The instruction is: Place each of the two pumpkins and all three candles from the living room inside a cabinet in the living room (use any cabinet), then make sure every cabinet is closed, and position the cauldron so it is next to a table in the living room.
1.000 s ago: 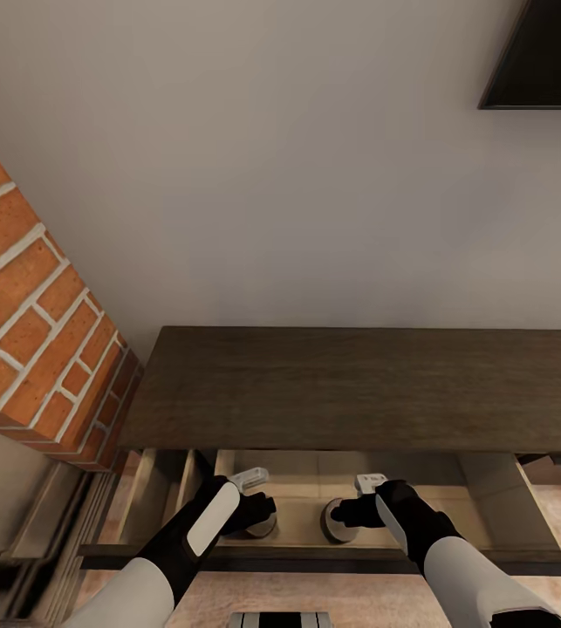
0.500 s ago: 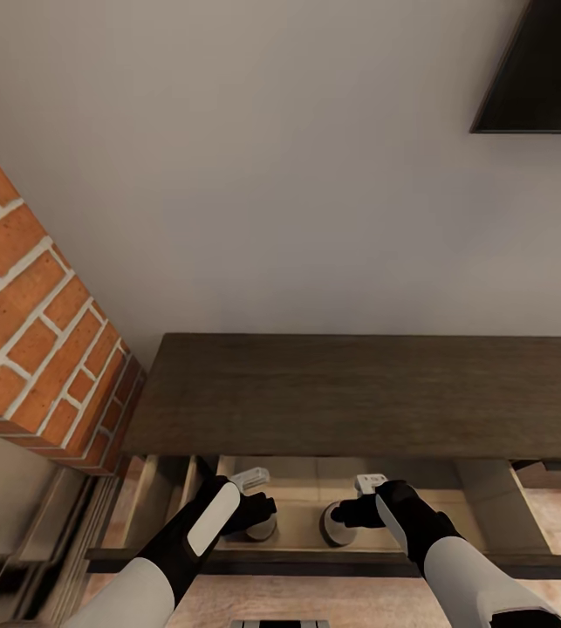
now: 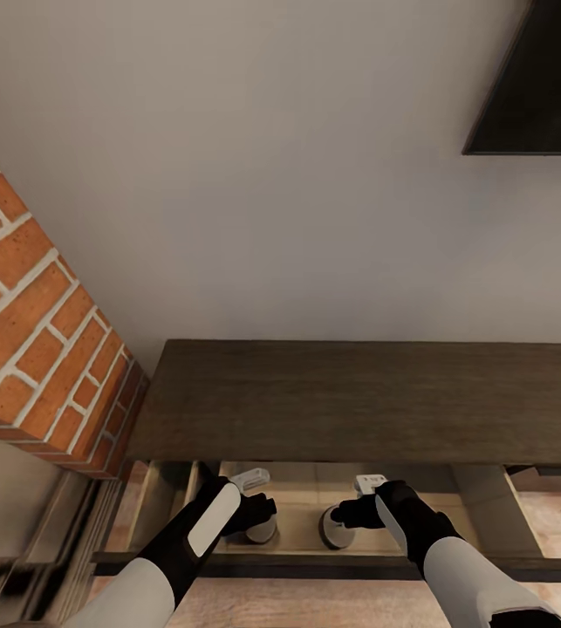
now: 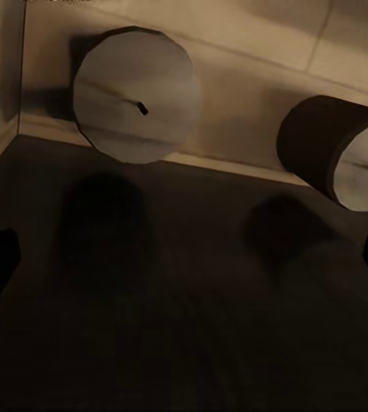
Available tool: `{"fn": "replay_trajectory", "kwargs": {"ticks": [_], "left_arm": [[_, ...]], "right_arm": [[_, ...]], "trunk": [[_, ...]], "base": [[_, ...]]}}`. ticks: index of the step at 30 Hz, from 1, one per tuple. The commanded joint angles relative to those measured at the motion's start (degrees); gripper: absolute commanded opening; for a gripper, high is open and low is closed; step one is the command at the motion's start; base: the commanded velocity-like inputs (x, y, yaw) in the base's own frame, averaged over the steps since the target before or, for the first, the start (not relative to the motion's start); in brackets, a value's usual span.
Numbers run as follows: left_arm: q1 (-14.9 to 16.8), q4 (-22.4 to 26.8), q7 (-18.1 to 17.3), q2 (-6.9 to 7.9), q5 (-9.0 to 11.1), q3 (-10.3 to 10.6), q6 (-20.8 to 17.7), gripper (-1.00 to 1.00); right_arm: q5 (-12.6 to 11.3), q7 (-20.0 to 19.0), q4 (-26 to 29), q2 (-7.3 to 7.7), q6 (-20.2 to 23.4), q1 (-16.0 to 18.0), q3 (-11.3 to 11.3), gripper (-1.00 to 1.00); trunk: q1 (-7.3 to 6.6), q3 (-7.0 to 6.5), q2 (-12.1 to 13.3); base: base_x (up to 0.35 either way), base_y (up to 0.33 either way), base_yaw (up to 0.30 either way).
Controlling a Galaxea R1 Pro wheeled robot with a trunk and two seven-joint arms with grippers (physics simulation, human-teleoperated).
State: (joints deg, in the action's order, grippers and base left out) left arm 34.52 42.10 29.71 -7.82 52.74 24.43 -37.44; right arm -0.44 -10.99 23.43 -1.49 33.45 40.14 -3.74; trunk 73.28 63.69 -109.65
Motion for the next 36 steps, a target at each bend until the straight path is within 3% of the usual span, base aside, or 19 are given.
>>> {"fn": "replay_trajectory", "kwargs": {"ticks": [1,19,26,33,36], "left_arm": [[0.01,0.0,0.0,0.0,0.0,0.0,0.0,1.0],[0.02,-0.02,0.01,0.0,-0.09,0.0,0.04,1.0],[0.02,0.08,-0.06,0.0,-0.42,0.07,0.17,1.0],[0.02,0.42,-0.33,0.38,-0.41,0.09,0.25,1.0],[0.02,0.57,-0.31,0.5,-0.43,0.09,0.26,1.0]], "right_arm": [[0.0,0.0,-0.02,0.0,-0.02,-0.02,0.02,1.0],[-0.04,-0.13,-0.17,0.38,-0.05,-0.03,0.01,1.0],[-0.29,-2.35,0.11,3.51,-0.32,-0.03,0.4,1.0],[-0.35,-4.65,0.04,5.01,-2.32,-0.03,3.7,1.0],[-0.35,-4.79,0.1,5.15,-2.47,-0.04,4.01,1.0]], "trunk": [[-0.23,-0.18,0.42],[-4.18,-3.42,7.64],[-5.72,-4.67,10.44],[-7.25,-5.93,13.25],[-7.91,-6.47,14.45]], "base": [[0.0,0.0,0.0],[0.0,0.0,0.0],[0.0,0.0,0.0],[0.0,0.0,0.0],[0.0,0.0,0.0]]}}
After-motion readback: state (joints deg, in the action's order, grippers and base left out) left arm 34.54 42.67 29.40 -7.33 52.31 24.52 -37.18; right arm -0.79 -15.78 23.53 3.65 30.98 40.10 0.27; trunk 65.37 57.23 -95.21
